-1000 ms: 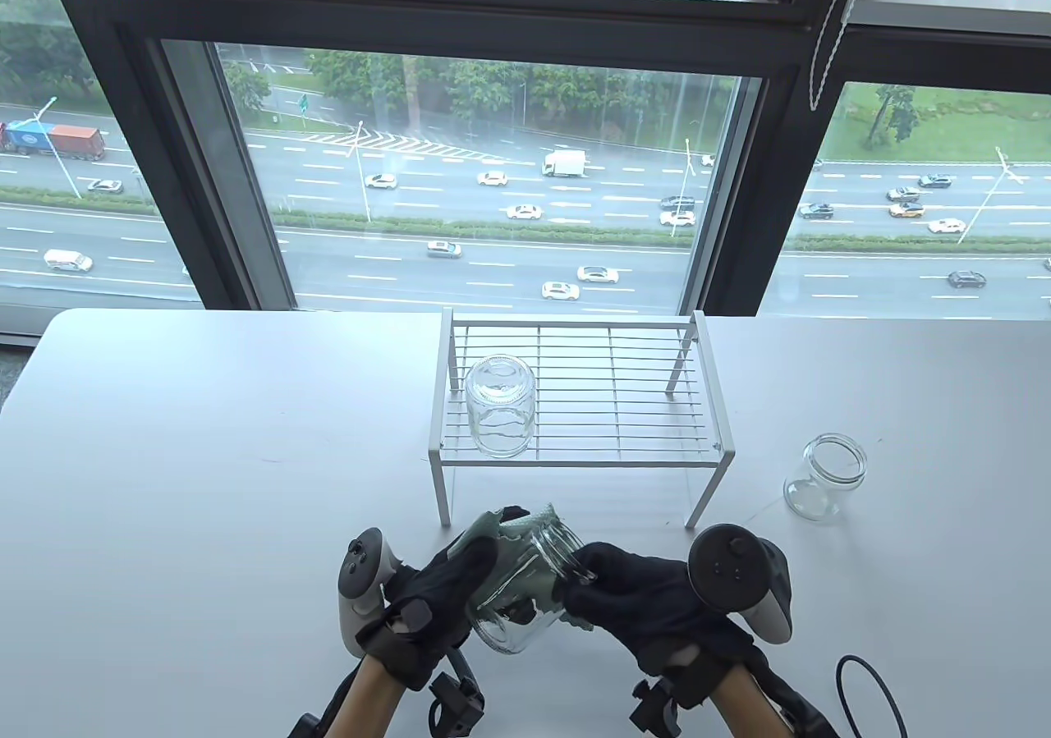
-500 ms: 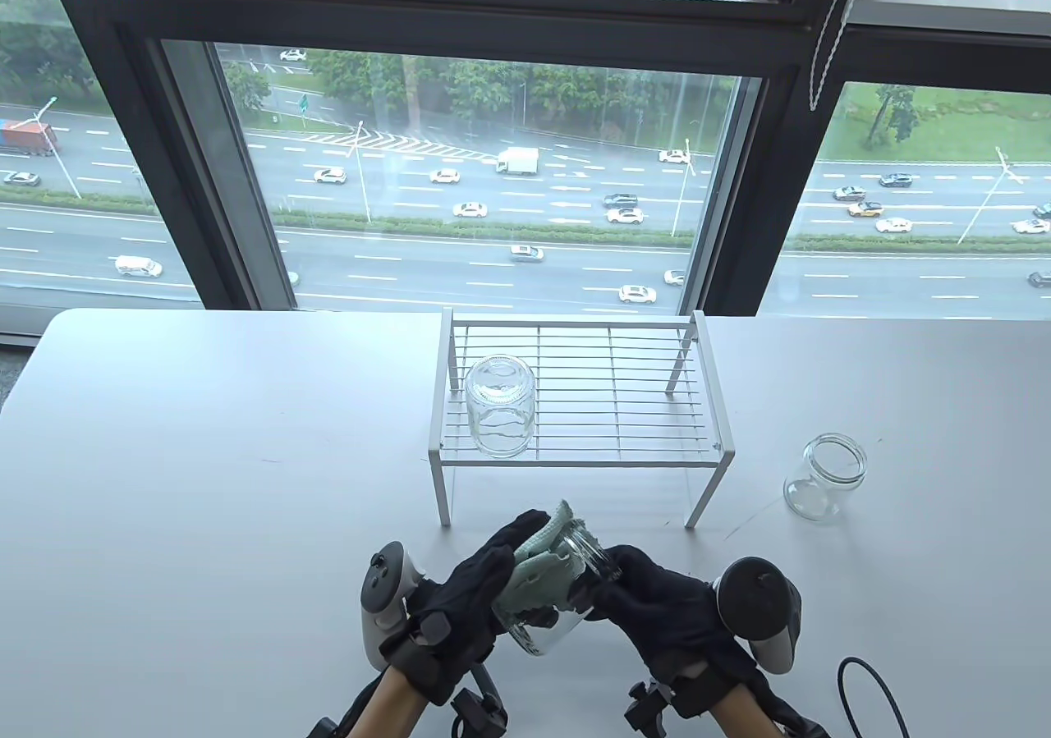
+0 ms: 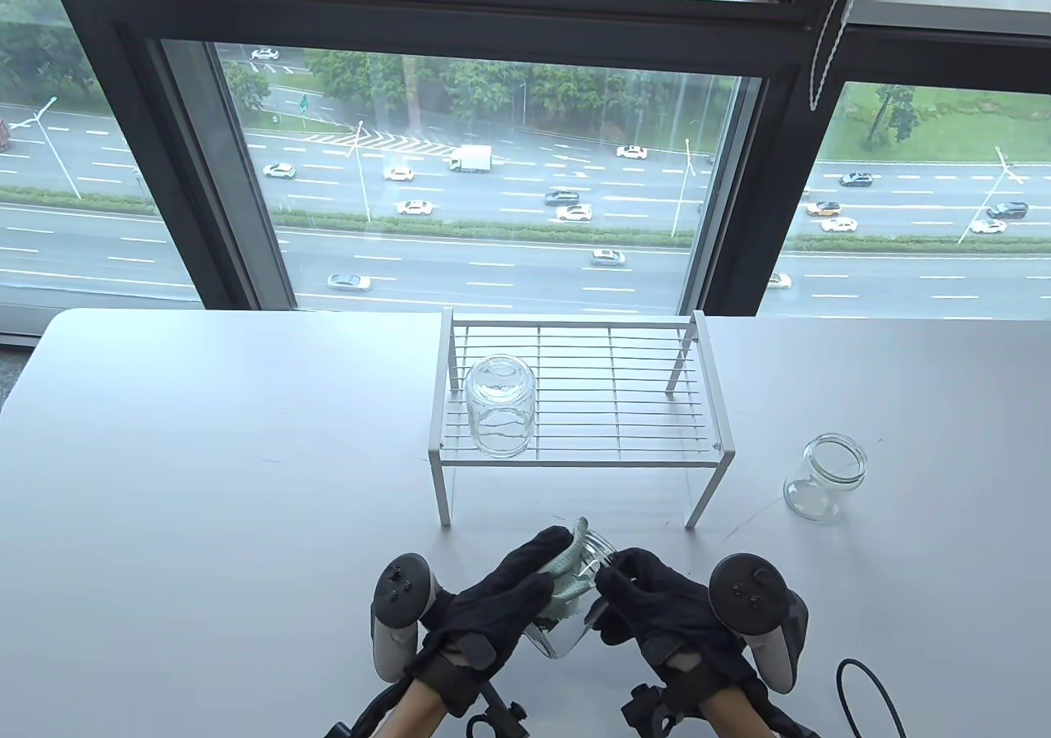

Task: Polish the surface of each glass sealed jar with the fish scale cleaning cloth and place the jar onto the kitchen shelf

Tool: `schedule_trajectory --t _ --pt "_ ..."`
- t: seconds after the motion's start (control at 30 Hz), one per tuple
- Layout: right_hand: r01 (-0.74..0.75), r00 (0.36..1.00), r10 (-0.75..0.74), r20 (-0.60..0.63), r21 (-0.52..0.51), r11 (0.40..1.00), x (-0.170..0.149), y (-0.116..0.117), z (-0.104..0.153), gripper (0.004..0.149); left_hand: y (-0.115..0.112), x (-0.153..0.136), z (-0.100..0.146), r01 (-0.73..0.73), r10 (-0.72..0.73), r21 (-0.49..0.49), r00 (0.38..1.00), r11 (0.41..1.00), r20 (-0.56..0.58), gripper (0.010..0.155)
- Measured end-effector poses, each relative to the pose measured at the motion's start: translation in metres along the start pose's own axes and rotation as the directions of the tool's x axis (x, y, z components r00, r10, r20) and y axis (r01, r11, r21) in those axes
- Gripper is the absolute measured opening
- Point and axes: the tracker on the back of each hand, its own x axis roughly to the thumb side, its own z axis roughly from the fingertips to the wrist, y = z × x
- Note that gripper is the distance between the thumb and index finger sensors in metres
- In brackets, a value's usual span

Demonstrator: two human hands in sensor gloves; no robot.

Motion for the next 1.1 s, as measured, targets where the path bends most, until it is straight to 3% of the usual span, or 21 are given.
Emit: schedule_trajectory --t 0.07,0.13,0.23,0.3,0.4,0.43,0.5,0.57,0.6,0.67,0.77,0.87,0.93,1.0,1.03,1.1 --pt "0.017 0.998 -0.016 -0.057 0.019 1.0 -0.003 0.0 0.0 0.054 -0.001 0.006 0.0 0.118 -0.118 0.005 0.993 0.993 0.023 0.056" --pt "0.087 0.993 -0.08 -0.088 0.069 0.994 -0.004 0.0 0.001 0.054 0.0 0.008 0.0 0.127 -0.127 0.018 0.991 0.992 0.035 0.055" --pt "0.201 0.979 -0.205 0.01 0.166 0.965 -0.002 0.0 -0.004 0.067 0.007 0.002 0.0 -0.072 0.071 0.072 0.997 0.995 0.019 0.055" --pt "0.27 0.952 -0.297 0.068 0.266 0.925 0.001 0.0 -0.009 0.072 0.009 -0.005 0.001 -0.295 0.296 0.071 0.955 0.953 -0.009 0.056" --pt "0.277 0.926 -0.35 0.142 0.375 0.885 0.002 -0.001 -0.014 0.07 0.003 -0.009 -0.001 -0.502 0.501 -0.037 0.865 0.864 -0.038 0.057" --pt "0.172 0.921 -0.289 0.262 0.391 0.904 0.003 -0.002 -0.018 0.071 -0.003 -0.009 -0.001 -0.546 0.542 -0.108 0.838 0.831 -0.061 0.057" --pt "0.07 0.916 -0.192 0.353 0.331 0.941 0.002 -0.008 -0.019 0.07 -0.007 -0.009 0.0 -0.575 0.568 -0.123 0.818 0.809 -0.086 0.057" --pt "0.0 0.913 -0.064 0.403 0.158 0.987 0.003 -0.012 -0.015 0.062 -0.008 -0.007 0.0 -0.542 0.536 -0.096 0.84 0.835 -0.083 0.057" --pt "-0.026 0.903 -0.041 0.427 0.151 0.988 0.004 -0.012 -0.014 0.058 -0.007 -0.006 0.0 -0.499 0.495 -0.113 0.866 0.859 -0.067 0.057" --pt "0.02 0.917 -0.047 0.396 0.072 0.997 0.004 -0.012 -0.011 0.054 -0.005 0.0 0.0 -0.42 0.418 -0.117 0.907 0.9 -0.041 0.058" --pt "0.002 0.952 -0.01 0.305 0.025 1.0 0.001 -0.01 -0.01 0.054 -0.003 0.011 0.002 -0.192 0.194 -0.045 0.98 0.98 0.033 0.058" --pt "0.022 0.984 -0.022 0.177 -0.001 1.0 -0.002 -0.007 -0.008 0.055 -0.004 0.022 0.002 0.108 -0.106 -0.011 0.988 0.994 0.114 0.058" --pt "0.001 0.99 0.001 0.143 -0.016 1.0 0.0 -0.007 -0.004 0.057 -0.005 0.023 0.002 0.157 -0.156 0.002 0.98 0.988 0.124 0.058" --pt "0.046 0.991 -0.043 0.13 -0.02 0.999 0.002 -0.007 -0.001 0.064 -0.003 0.02 0.001 0.02 -0.019 -0.011 0.995 1.0 0.095 0.059" --pt "0.099 0.98 -0.101 0.17 0.021 0.995 0.001 -0.007 -0.003 0.072 -0.002 0.018 0.001 -0.05 0.051 -0.013 0.995 0.999 0.09 0.06" --pt "0.3 0.925 -0.33 0.19 0.166 0.939 0.002 -0.005 -0.007 0.075 -0.002 0.012 0.0 -0.349 0.349 -0.014 0.935 0.937 0.067 0.061"
